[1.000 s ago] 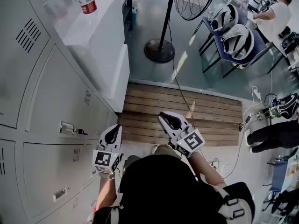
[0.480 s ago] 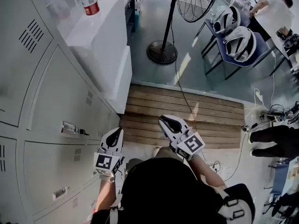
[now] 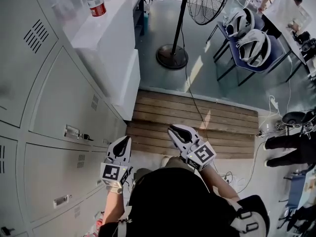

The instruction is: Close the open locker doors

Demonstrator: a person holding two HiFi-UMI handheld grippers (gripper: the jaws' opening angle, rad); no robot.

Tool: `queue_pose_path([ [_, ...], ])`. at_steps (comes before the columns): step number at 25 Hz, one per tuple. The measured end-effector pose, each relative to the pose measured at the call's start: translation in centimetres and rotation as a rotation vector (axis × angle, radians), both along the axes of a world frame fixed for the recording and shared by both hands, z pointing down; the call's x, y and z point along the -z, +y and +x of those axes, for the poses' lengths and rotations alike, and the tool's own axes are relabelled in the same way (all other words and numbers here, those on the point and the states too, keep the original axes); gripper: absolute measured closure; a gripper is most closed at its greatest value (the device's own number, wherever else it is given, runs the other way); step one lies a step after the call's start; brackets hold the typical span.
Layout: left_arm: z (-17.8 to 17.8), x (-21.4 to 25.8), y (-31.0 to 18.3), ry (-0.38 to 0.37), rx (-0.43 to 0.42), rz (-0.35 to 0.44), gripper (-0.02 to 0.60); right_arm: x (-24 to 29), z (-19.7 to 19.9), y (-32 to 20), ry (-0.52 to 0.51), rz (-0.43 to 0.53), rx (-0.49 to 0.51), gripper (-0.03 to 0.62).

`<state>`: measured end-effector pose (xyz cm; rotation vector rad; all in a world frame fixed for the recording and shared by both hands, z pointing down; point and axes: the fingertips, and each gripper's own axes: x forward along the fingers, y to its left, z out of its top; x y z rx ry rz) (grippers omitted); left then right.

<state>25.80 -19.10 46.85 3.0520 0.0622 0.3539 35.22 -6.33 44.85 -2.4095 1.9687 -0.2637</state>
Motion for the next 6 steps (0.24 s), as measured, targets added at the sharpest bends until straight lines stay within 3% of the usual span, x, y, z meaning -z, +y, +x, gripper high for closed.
queue_pose_path([
  [6,-0.8,0.0,1.2,-0.018,-0.016,0.006,0.572,-0.5,0.2,1.3,-0.021,0.0,-0.021,0.546],
])
